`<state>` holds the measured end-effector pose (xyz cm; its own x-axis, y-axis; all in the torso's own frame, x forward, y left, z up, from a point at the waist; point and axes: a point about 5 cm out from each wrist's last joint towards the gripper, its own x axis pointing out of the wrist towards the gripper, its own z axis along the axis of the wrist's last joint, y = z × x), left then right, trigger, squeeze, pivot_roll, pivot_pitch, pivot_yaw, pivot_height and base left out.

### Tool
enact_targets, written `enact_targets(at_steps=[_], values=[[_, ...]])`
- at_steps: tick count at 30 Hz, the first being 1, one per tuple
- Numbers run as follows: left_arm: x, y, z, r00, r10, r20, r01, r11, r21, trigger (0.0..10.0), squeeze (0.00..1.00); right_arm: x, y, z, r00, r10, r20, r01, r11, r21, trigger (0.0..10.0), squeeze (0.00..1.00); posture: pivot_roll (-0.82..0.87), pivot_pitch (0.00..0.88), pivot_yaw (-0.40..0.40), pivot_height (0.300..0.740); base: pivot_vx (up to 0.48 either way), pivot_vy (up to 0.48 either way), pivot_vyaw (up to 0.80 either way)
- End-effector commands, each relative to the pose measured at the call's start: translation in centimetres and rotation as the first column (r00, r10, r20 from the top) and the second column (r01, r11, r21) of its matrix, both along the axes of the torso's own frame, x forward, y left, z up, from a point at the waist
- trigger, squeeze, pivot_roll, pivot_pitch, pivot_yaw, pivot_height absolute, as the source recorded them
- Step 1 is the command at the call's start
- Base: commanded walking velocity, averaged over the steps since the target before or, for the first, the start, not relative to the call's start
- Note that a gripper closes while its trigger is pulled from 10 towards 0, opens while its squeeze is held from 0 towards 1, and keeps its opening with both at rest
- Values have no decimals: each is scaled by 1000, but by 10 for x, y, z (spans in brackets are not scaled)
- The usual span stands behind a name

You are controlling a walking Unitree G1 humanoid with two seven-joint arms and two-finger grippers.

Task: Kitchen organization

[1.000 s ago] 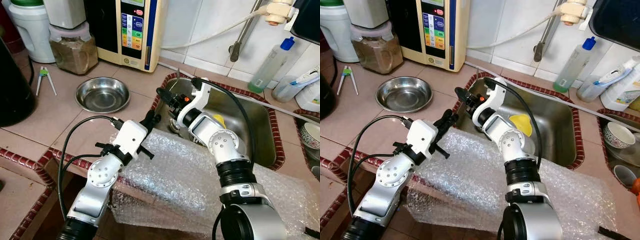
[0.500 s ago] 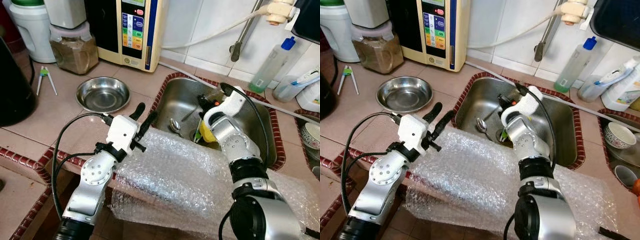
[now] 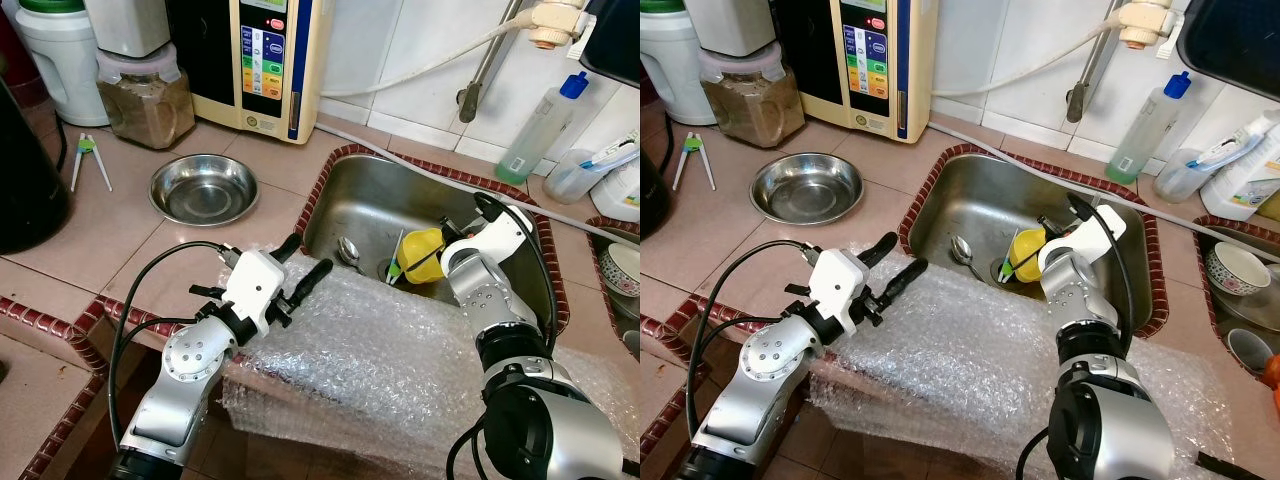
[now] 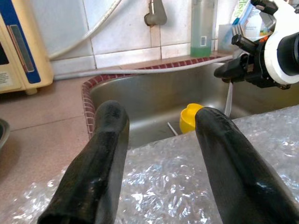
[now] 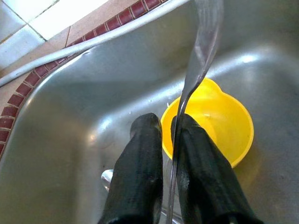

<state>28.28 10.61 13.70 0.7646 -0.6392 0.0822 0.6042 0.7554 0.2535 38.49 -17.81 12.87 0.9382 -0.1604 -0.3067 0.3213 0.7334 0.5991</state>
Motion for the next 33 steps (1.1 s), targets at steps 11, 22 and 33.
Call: enact_targets(at_steps=[11,22,33], values=[[6,2,5,997,78,24,-79,997,24,10000,1000,2,1,2,1000,14,23,-15,1000,18,10000,1000,146,100,-117,740,0,0,0],[28,29,21,951,299,78,-299,954,-9,10000,1000,7,28,32,948,247,200,-198,951,-236,10000,1000,141,104,-120,740,0,0,0],[57,74,35,811,582,-56,-582,795,-174,10000,1000,-8,68,55,785,484,386,-414,874,-254,10000,1000,132,104,-116,740,0,0,0]])
